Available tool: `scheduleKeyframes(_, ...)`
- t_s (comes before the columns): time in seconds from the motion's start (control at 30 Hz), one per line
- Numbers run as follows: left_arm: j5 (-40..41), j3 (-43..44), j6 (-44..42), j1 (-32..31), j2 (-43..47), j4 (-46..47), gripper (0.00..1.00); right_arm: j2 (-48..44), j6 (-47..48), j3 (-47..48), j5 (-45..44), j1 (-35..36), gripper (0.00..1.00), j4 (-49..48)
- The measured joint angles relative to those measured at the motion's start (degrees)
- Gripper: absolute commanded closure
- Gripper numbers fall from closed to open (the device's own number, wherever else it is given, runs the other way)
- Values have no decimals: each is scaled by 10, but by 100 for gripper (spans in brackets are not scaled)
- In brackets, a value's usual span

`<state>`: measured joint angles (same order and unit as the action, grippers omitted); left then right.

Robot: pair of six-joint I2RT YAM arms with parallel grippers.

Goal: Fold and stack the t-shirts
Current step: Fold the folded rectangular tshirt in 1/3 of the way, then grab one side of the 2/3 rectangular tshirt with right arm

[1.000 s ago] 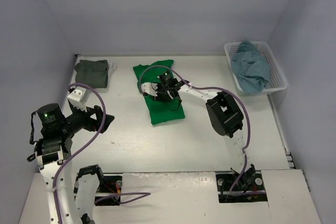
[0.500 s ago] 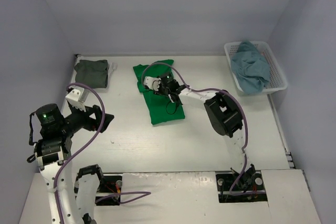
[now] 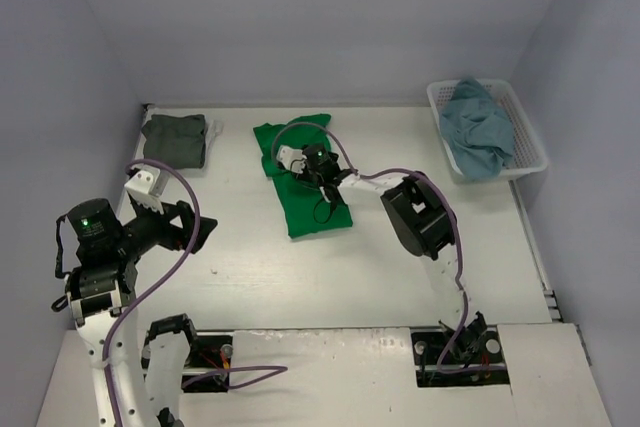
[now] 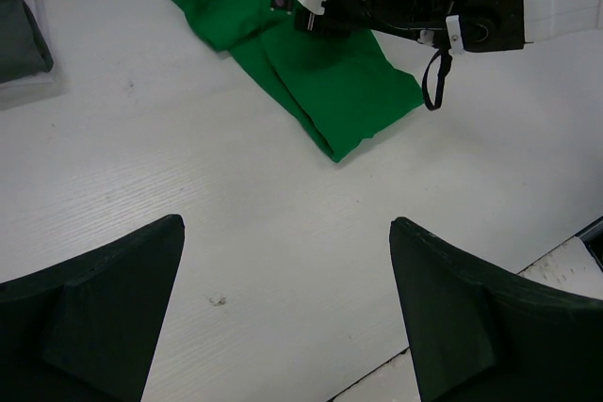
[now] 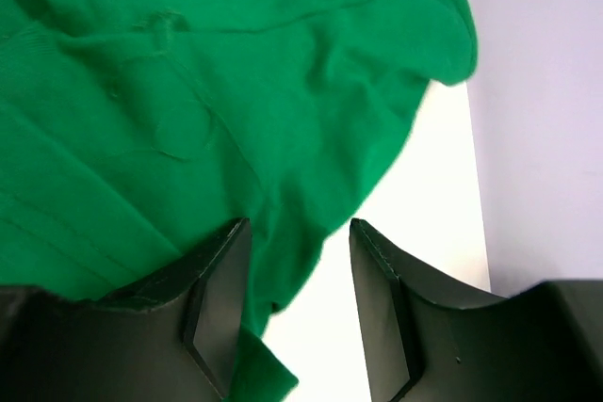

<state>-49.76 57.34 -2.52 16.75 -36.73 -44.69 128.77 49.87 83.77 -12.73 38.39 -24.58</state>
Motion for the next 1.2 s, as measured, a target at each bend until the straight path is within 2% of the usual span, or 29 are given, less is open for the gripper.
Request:
scheduleKeyframes(0.13, 0, -1, 0, 2, 7, 0, 16, -35, -24, -6, -9, 0, 56, 27)
scheduleKeyframes(0.3, 0, -3, 0, 2, 16, 1, 16, -140, -57, -16, -8, 0, 56, 77)
scheduleKeyframes(0.53, 0, -4, 0, 2, 17, 0, 16, -276, -81, -57, 49, 4, 52, 168)
scheduleKeyframes(0.6, 0, -4, 0, 2, 17, 0, 16, -294, -79, -92, 73, 7, 45, 189)
scheduleKeyframes(0.7, -1, -4, 0, 2, 17, 0, 16, -307, -66, -163, 113, 13, 42, 212)
scheduleKeyframes(0.73, -2, -4, 0, 2, 17, 0, 16, -308, -60, -188, 126, 15, 35, 221)
scheduleKeyframes(0.77, -2, -4, 0, 2, 17, 0, 16, -308, -57, -211, 139, 15, 34, 228)
scheduleKeyframes(0.93, -2, -4, 0, 2, 17, 0, 16, -325, -35, -289, 182, 32, 32, 259)
scheduleKeyframes(1.2, -2, -4, 0, 2, 17, 0, 16, -373, -31, -304, 196, 67, 30, 239)
